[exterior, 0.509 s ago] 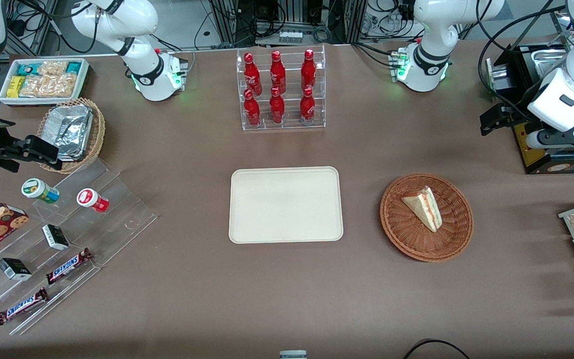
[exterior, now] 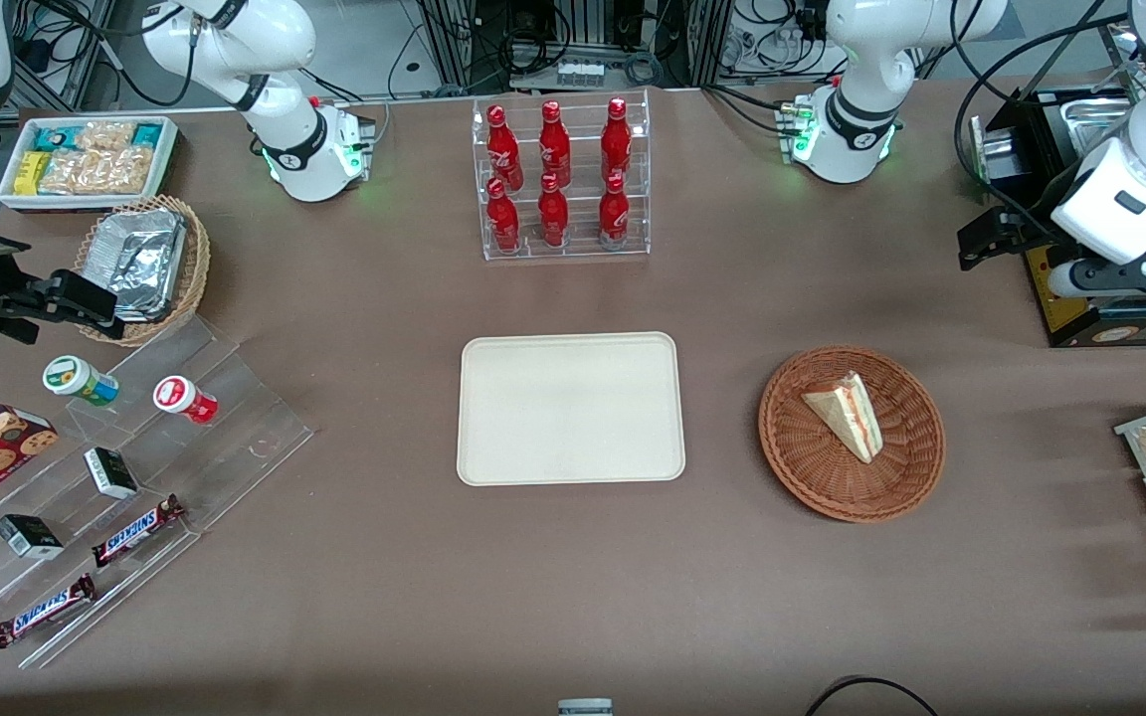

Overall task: Place sandwich from basket to tray
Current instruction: 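Move the left gripper down over the wrapped sandwich in the wicker basket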

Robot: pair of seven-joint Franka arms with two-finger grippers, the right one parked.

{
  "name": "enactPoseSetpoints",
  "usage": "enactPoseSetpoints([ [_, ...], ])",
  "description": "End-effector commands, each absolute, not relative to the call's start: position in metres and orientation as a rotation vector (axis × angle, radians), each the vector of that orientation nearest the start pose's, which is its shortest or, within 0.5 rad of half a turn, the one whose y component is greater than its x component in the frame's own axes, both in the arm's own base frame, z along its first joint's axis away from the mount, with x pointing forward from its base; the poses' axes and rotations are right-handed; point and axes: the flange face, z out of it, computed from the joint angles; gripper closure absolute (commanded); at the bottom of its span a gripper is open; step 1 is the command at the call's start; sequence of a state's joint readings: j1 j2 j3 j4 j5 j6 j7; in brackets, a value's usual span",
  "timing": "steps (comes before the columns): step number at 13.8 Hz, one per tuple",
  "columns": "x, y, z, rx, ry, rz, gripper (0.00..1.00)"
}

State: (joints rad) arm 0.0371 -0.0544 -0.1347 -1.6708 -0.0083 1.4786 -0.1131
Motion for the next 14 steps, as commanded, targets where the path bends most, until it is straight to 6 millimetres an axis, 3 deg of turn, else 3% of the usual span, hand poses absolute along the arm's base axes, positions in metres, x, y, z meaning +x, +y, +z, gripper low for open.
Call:
enactPoseSetpoints([
  [1, 0.525, -0.046, 0.579, -3.115, -0.018, 0.272, 0.0],
  [7, 0.531, -0.045, 0.514, -3.117, -0.119, 0.191, 0.0],
  [11, 0.536, -0.048, 0.477, -3.102, -0.363, 0.118, 0.0],
  [14, 0.54, -0.062, 0.45, -3.084, -0.516, 0.089, 0.0],
])
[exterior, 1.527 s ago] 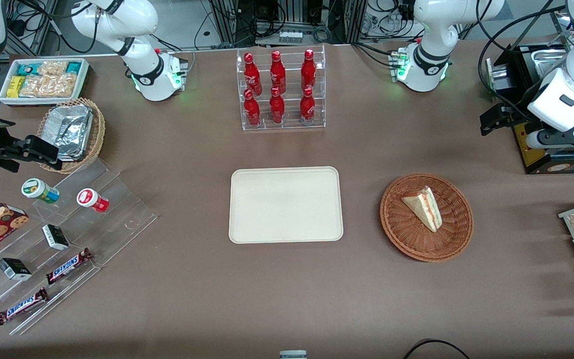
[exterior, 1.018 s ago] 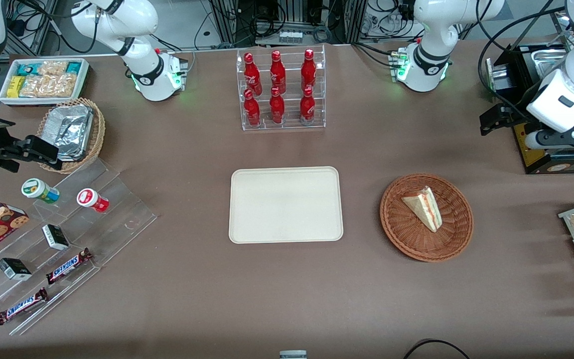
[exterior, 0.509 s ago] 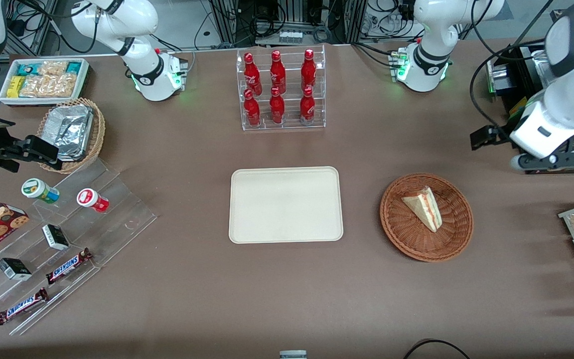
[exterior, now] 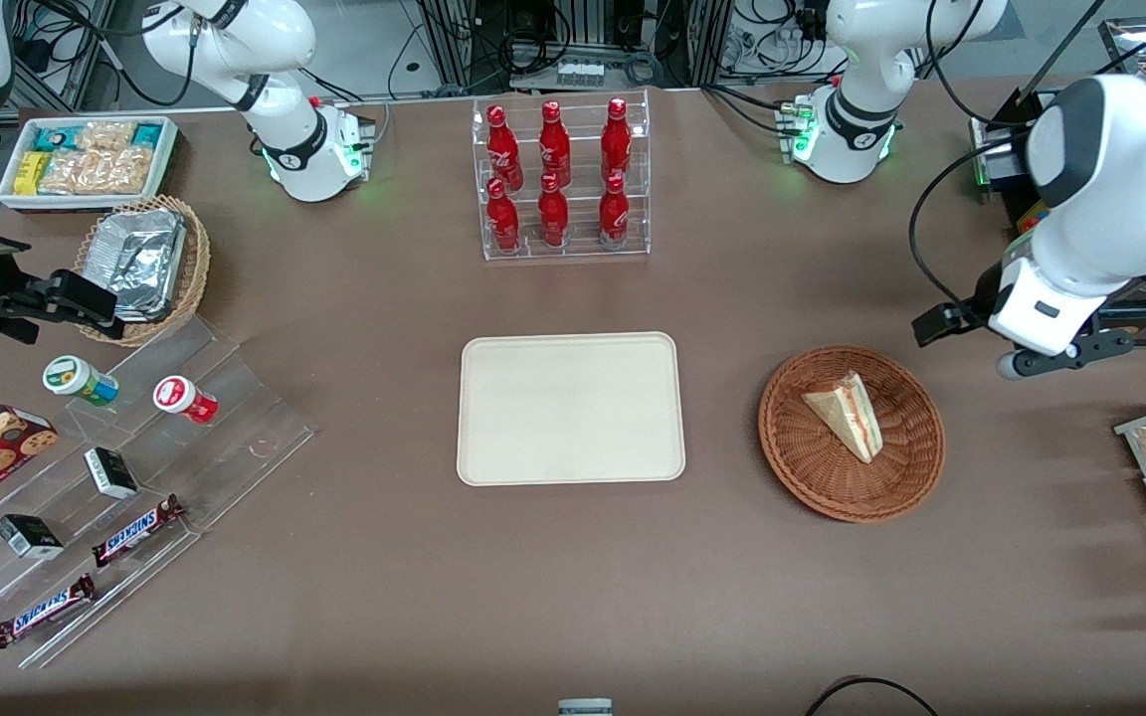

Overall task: Place sandwich from basket to tray
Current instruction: 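Move the left gripper down over the wrapped sandwich in the wicker basket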

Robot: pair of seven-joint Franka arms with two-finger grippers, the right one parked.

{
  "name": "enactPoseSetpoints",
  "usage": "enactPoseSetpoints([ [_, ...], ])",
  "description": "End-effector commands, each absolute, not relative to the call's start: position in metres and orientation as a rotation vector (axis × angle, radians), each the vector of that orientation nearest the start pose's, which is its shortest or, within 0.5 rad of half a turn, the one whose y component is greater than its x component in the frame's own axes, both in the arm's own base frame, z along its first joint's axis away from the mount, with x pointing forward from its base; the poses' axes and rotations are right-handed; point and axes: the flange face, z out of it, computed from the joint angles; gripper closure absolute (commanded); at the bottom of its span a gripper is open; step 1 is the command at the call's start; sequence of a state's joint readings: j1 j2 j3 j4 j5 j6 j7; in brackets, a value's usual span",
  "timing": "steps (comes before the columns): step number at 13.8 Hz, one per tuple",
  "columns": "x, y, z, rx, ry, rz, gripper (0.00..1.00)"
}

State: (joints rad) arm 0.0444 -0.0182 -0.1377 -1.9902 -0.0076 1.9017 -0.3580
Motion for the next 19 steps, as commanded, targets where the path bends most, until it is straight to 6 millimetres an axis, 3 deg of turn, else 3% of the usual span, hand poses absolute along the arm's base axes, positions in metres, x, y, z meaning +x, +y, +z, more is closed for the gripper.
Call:
enactPoseSetpoints([
  [1, 0.543, -0.074, 0.44, -3.074, -0.562, 0.098, 0.0],
  [3, 0.548, -0.083, 0.426, -3.054, -0.66, 0.103, 0.0],
  [8, 0.555, -0.1, 0.393, -3.05, -0.655, 0.149, 0.0],
  [19, 0.565, -0.107, 0.328, -3.047, -0.734, 0.128, 0.0],
])
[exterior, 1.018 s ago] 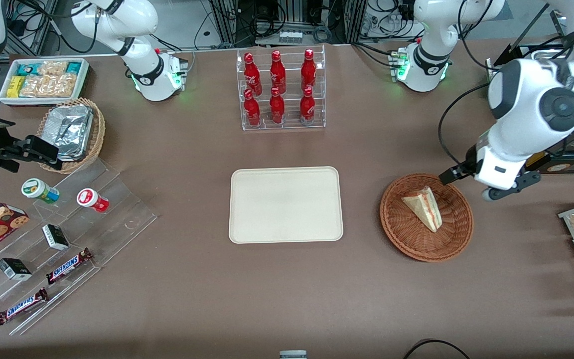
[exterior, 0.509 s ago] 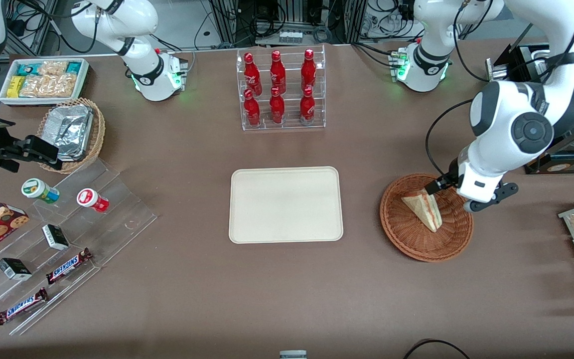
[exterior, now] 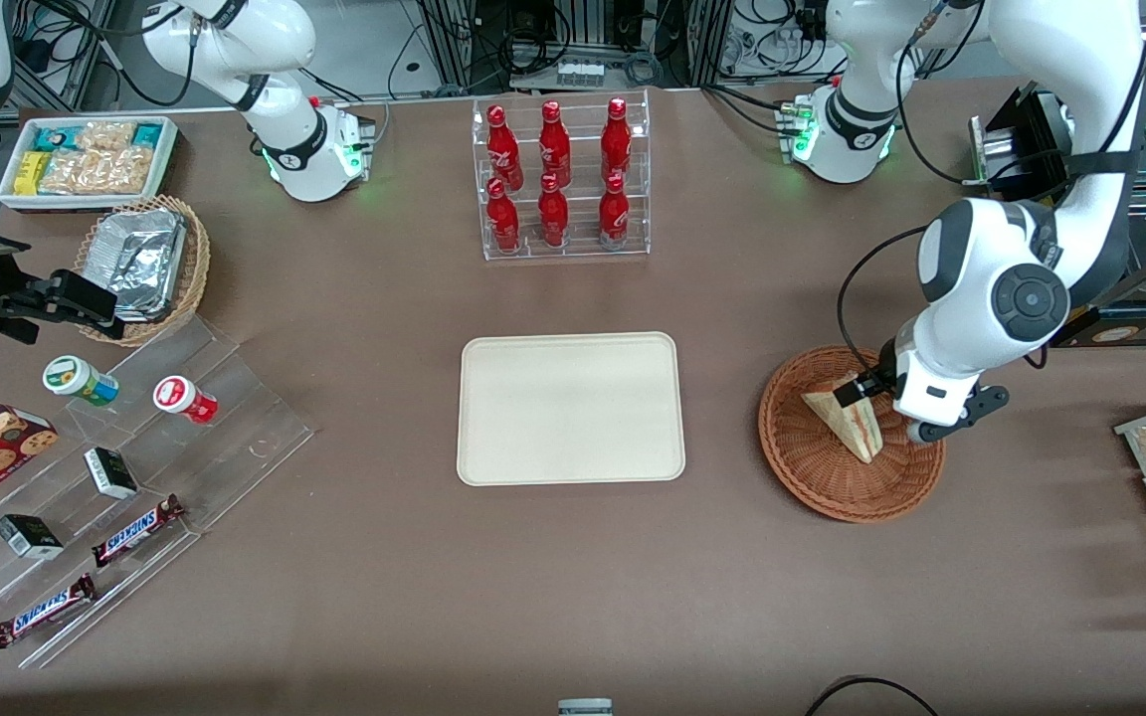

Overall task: Place sandwich from basket to tray
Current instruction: 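Move the left gripper down over the wrapped sandwich in the wicker basket, then close the left gripper on the sandwich wedge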

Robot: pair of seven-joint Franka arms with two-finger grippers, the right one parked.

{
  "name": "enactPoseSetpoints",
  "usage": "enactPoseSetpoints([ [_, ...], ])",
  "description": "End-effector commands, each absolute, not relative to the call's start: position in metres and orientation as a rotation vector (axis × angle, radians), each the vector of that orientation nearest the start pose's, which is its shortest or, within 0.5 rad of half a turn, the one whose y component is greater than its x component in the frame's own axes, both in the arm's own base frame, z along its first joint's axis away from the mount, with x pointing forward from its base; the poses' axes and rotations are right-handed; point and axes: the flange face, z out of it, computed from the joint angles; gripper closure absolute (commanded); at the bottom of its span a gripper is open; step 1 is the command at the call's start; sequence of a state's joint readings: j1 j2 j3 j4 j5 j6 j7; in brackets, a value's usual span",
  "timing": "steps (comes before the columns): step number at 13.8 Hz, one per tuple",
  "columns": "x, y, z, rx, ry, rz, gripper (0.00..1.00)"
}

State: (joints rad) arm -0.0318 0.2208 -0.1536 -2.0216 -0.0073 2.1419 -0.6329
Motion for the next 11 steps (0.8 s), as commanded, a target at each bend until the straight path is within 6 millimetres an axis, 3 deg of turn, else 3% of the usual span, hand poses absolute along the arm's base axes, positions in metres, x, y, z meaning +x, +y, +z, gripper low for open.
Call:
enactPoseSetpoints([
  [1, 0.561, -0.108, 0.322, -3.051, -0.73, 0.119, 0.0],
  [7, 0.545, -0.107, 0.284, -3.079, -0.738, 0.032, 0.0],
  [11, 0.544, -0.106, 0.271, -3.073, -0.738, 0.057, 0.0],
])
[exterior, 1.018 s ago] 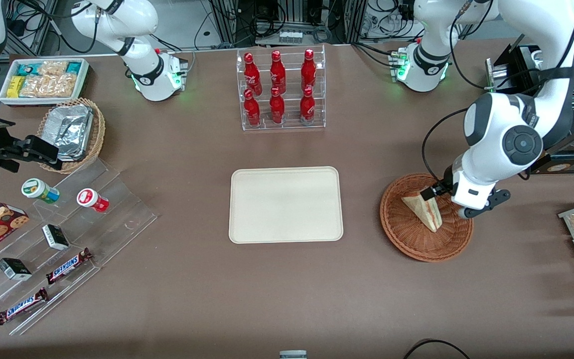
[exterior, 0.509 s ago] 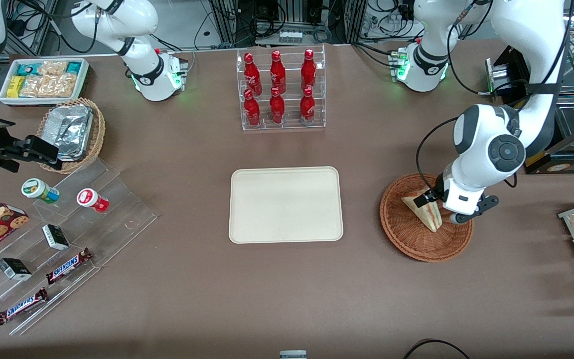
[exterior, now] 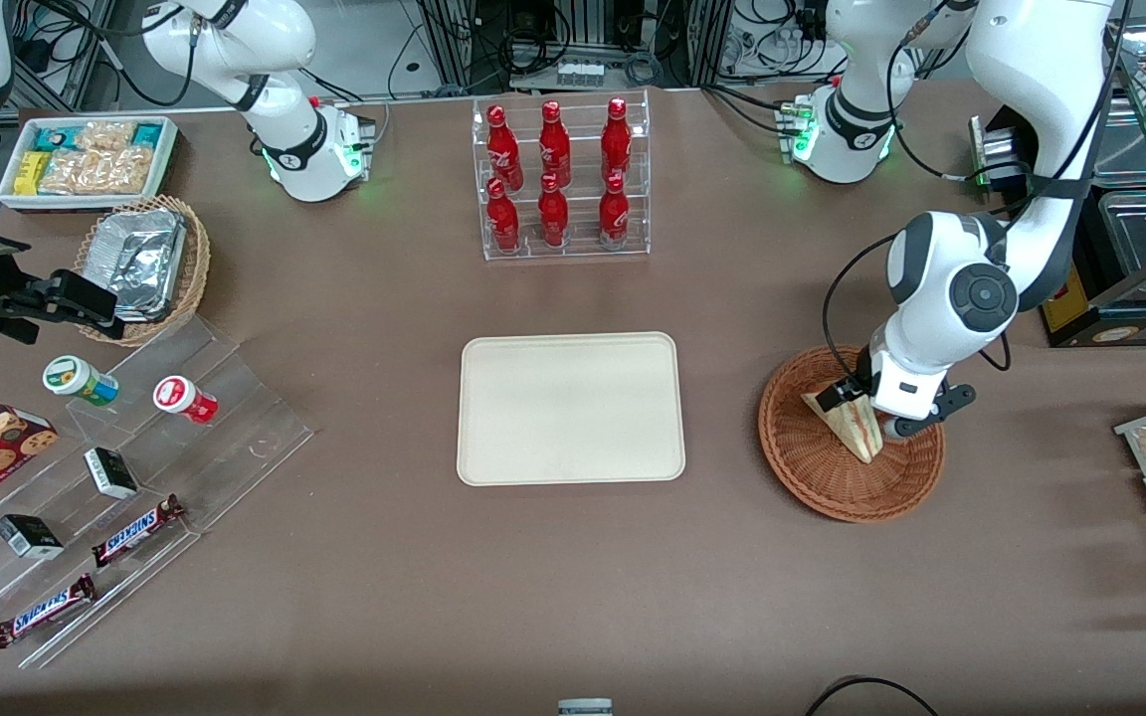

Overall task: Place sandwich from basket to tray
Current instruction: 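Close the left gripper on the sandwich wedge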

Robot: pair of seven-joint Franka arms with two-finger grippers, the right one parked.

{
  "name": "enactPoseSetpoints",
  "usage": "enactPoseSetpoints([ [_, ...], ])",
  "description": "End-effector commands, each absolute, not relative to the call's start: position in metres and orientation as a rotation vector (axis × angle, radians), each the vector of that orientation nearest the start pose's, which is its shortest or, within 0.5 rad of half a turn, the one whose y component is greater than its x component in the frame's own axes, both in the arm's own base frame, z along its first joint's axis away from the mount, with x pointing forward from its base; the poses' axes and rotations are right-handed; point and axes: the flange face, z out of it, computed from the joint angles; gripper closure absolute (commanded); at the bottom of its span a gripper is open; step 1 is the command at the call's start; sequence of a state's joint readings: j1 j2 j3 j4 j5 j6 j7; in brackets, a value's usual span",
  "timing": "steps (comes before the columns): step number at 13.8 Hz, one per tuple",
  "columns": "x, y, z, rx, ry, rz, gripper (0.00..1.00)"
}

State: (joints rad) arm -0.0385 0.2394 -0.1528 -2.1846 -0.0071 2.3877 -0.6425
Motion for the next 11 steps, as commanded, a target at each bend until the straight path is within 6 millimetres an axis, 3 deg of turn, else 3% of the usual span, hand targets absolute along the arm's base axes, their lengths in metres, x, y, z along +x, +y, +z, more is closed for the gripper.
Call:
enactPoseSetpoints([
  [1, 0.545, -0.106, 0.269, -3.078, -0.74, 0.043, 0.0],
  [3, 0.545, -0.106, 0.259, -3.082, -0.744, 0.037, 0.02],
  [5, 0.546, -0.105, 0.254, -3.083, -0.748, 0.036, 0.13],
  [6, 0.545, -0.104, 0.253, -3.082, -0.75, 0.036, 0.25],
  [8, 0.546, -0.103, 0.253, -3.08, -0.757, 0.035, 0.64],
  [10, 0.546, -0.103, 0.255, -3.08, -0.75, 0.029, 0.95],
  [11, 0.546, -0.103, 0.258, -3.079, -0.729, 0.019, 1.0],
])
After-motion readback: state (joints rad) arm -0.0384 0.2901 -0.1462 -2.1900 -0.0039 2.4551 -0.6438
